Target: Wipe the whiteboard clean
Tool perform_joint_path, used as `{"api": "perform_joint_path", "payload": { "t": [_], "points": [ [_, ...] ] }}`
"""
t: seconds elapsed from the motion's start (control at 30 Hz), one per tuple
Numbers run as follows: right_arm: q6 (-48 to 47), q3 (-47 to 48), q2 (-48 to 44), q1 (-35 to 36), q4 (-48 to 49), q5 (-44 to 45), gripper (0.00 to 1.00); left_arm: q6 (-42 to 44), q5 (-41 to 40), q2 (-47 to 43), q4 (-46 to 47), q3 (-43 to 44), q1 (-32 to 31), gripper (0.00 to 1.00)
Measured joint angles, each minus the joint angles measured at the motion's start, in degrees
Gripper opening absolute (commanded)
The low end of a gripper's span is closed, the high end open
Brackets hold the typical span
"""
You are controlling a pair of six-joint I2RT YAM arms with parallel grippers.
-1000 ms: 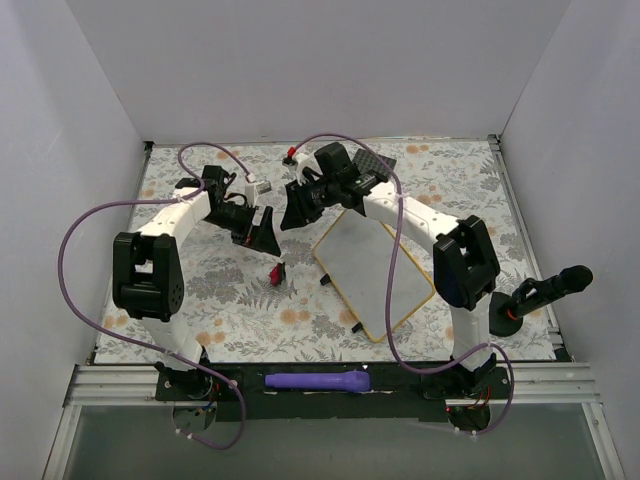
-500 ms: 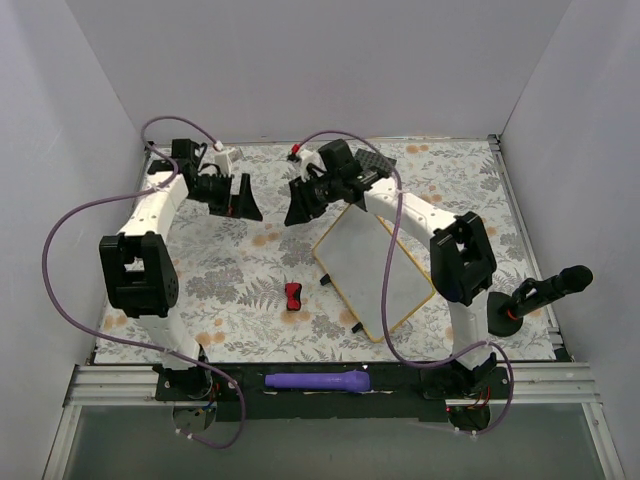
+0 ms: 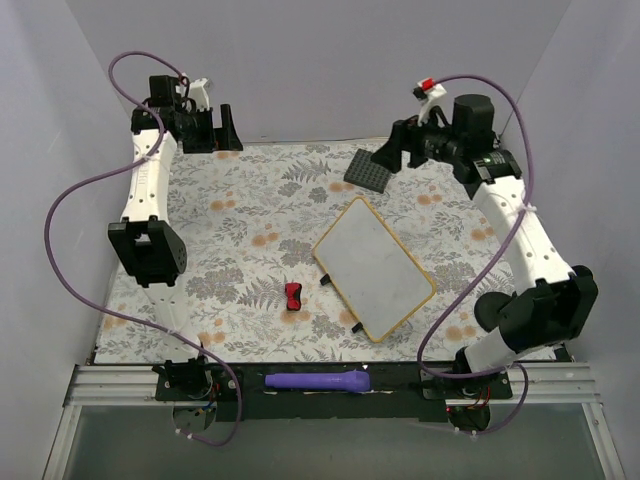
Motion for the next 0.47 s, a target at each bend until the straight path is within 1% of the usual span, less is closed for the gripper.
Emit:
{"api": "perform_joint_path", "payload": {
  "t": [0.1,0.23,0.27,0.37,0.47],
  "points": [
    [-0.92,-5.81,-5.05,-5.57,0.07,0.31,0.87,-0.98,-2.19,-1.57,1.20,-5.25,0.00,0.98],
    [-2.60,-16.02,-9.70,-12.04,-1.55,1.16,0.87,-1.14,-4.42,-4.81,2.78,-16.39,0.00,0.98],
    [-2.99,-18.23,-10.38,-13.16,-2.27,1.46,0.87,-1.14,-5.03,-5.88,3.58,-19.96,0.00,0.98],
    [-3.61,-23.08,-11.65,-14.86,-3.89,2.01,0.87,-1.11,-6.05,-7.58,4.48,-24.76,0.00,0.98],
    [-4.17,-24.81,-12.70,-15.65,-5.01,2.10,0.87,-1.18,-7.15,-8.81,5.57,-27.12,0.00,0.98]
  ]
}}
